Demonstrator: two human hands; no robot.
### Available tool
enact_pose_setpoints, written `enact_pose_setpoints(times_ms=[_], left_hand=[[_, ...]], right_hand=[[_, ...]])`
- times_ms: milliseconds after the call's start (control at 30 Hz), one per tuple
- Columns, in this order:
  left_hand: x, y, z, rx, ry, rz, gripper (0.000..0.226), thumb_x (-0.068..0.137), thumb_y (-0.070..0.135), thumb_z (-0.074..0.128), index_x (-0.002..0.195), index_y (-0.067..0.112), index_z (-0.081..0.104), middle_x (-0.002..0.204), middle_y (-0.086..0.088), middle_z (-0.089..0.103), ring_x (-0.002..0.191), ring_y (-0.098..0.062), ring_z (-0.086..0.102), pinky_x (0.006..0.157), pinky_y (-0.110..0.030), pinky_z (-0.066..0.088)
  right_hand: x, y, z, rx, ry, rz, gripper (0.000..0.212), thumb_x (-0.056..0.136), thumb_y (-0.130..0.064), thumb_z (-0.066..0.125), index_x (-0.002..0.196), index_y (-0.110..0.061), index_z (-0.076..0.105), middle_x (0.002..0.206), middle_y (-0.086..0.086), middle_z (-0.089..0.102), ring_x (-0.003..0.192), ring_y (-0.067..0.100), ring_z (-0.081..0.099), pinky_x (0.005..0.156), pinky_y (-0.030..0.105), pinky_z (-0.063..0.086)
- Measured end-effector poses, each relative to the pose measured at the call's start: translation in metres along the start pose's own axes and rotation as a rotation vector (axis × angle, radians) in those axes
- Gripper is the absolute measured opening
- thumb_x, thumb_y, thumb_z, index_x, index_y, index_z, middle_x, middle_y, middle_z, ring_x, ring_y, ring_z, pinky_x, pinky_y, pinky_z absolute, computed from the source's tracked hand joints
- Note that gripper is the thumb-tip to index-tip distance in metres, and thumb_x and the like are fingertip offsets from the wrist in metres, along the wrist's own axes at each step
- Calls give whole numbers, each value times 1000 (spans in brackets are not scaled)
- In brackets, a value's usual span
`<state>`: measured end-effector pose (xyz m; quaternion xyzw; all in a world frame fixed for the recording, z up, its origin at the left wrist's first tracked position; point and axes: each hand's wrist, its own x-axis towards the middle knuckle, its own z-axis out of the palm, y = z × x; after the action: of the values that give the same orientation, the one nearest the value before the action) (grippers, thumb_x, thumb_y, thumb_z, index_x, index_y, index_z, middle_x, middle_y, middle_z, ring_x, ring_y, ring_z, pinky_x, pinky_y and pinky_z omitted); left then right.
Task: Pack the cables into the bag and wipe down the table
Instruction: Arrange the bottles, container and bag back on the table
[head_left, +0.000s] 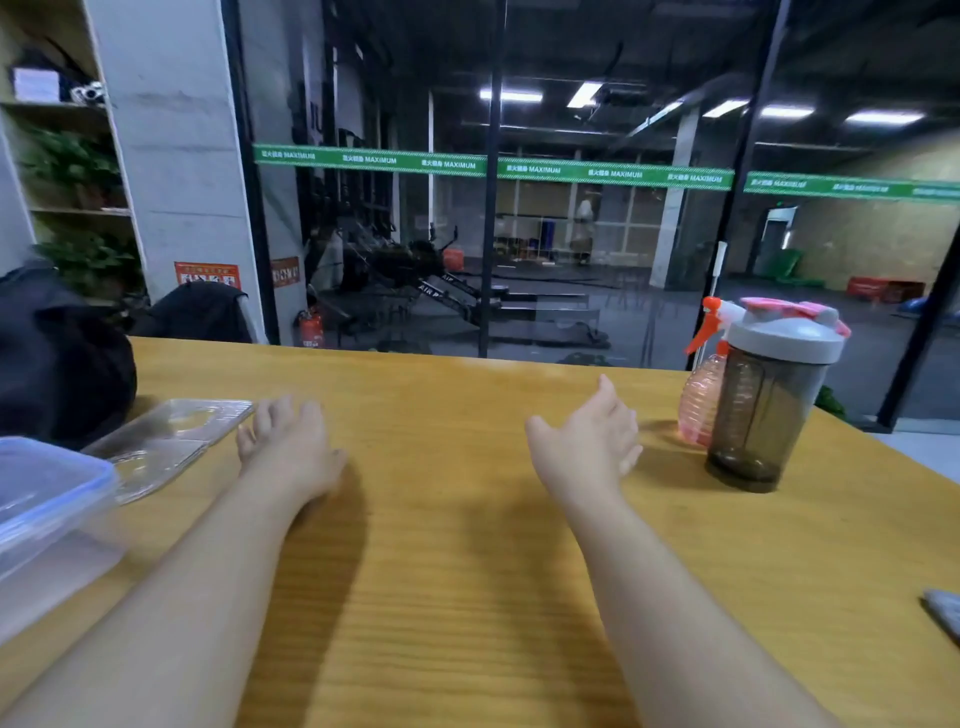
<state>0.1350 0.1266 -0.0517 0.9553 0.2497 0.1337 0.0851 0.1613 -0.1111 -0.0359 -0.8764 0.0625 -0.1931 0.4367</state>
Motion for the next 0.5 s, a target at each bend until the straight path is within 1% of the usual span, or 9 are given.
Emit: enact_pose_setpoints(times_ms=[67,133,200,267,333,400,500], left_hand=[[6,-17,-1,1,-7,-115,65,87,40,54,140,16,27,150,-12,17,140,-30,7,112,-46,11],[10,-32,-1,0,-36,-269,68,86,37,54,142,14,23,149,-14,19,138,-33,10,111,-48,13],[16,-45,0,4,-63,-399,70,86,34,53,144,14,19,149,-17,18,137,-36,10,110,-51,15],[20,-55,2,-2,-74,-487,71,85,33,53,143,12,19,149,-18,17,136,-38,11,108,-51,17],[22,-61,6,-10,-78,-547,72,85,33,53,143,9,18,149,-18,17,136,-37,11,108,-50,18],[24,-64,9,-4,-80,-575,73,86,30,51,144,6,14,150,-18,17,137,-37,11,108,-50,16],[26,-63,8,21,-66,-583,67,85,21,48,144,7,18,150,-17,20,136,-34,17,108,-49,17]], right_hand=[[-1,6,6,-120,-44,-42,85,84,-30,59,149,-16,6,155,8,15,144,25,2,115,46,0],[0,13,9,-213,-114,-61,84,84,-33,59,149,-17,7,154,8,18,144,26,6,116,45,5],[-2,18,11,-290,-243,-49,83,84,-38,58,148,-17,11,152,10,23,142,28,14,116,43,12],[-4,23,14,-382,-364,-27,82,83,-44,58,148,-18,14,151,11,25,142,28,16,115,42,15],[-6,28,16,-490,-445,-32,79,84,-52,54,147,-19,19,151,10,25,142,28,16,115,42,15],[-5,30,17,-578,-520,-67,72,88,-57,45,146,-19,26,153,9,22,143,29,13,116,44,13],[-4,33,15,-632,-595,-103,69,92,-59,35,147,-21,24,157,6,13,144,30,6,116,46,9]])
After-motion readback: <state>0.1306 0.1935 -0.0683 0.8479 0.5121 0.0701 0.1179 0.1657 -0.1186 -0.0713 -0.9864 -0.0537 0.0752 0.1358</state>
